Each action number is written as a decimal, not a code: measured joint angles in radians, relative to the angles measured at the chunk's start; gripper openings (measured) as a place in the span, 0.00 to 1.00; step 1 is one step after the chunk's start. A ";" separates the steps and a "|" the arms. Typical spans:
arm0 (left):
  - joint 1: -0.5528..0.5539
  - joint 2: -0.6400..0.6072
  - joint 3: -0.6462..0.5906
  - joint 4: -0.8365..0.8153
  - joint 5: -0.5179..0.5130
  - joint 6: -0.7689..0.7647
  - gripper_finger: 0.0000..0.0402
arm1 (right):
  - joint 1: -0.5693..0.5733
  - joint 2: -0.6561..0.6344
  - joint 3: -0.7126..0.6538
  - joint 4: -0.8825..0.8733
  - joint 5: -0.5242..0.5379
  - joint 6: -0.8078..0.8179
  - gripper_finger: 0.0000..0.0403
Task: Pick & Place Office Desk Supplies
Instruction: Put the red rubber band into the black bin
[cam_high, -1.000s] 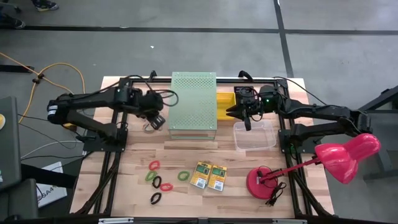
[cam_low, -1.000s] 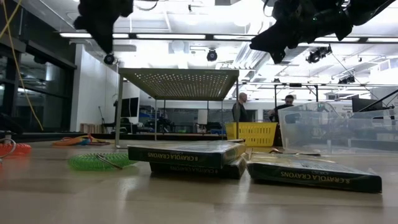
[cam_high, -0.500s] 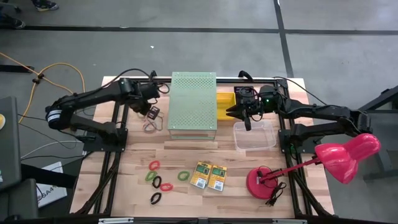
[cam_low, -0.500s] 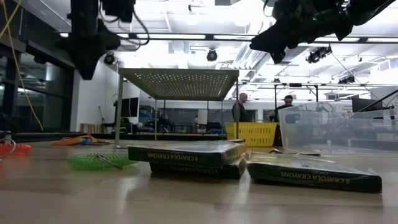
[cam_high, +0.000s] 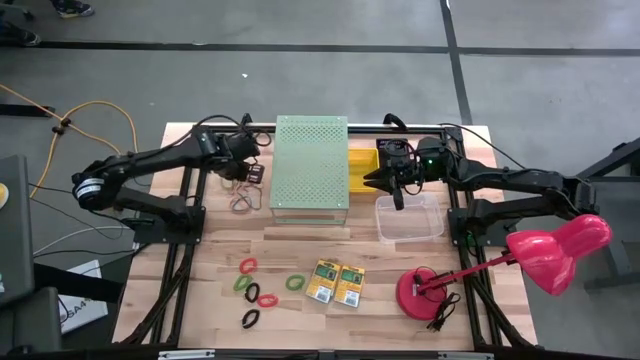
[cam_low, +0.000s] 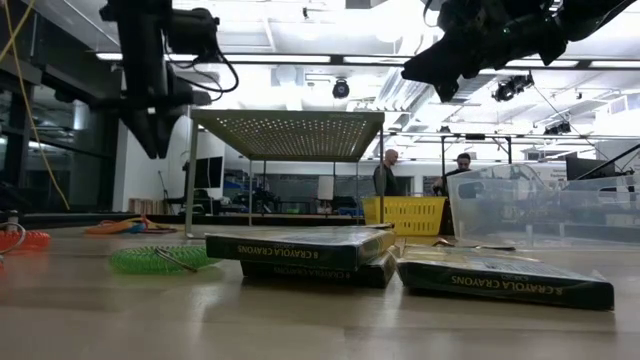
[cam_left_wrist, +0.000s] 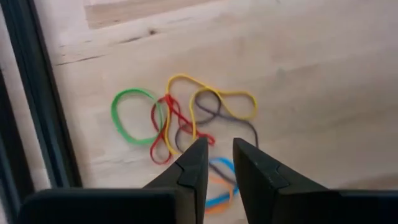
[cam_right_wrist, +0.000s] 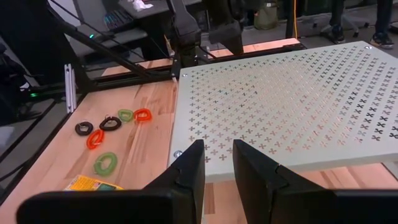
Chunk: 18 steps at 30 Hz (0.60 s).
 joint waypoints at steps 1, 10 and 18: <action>0.000 0.000 -0.012 0.014 -0.016 -0.018 0.17 | 0.000 0.000 0.000 0.000 0.000 -0.001 0.18; 0.000 0.005 -0.102 0.042 -0.149 -0.199 0.17 | 0.000 0.000 0.000 0.000 0.000 -0.001 0.18; 0.000 0.098 -0.132 0.155 -0.157 -0.185 0.17 | 0.000 0.000 0.000 0.009 0.000 -0.001 0.18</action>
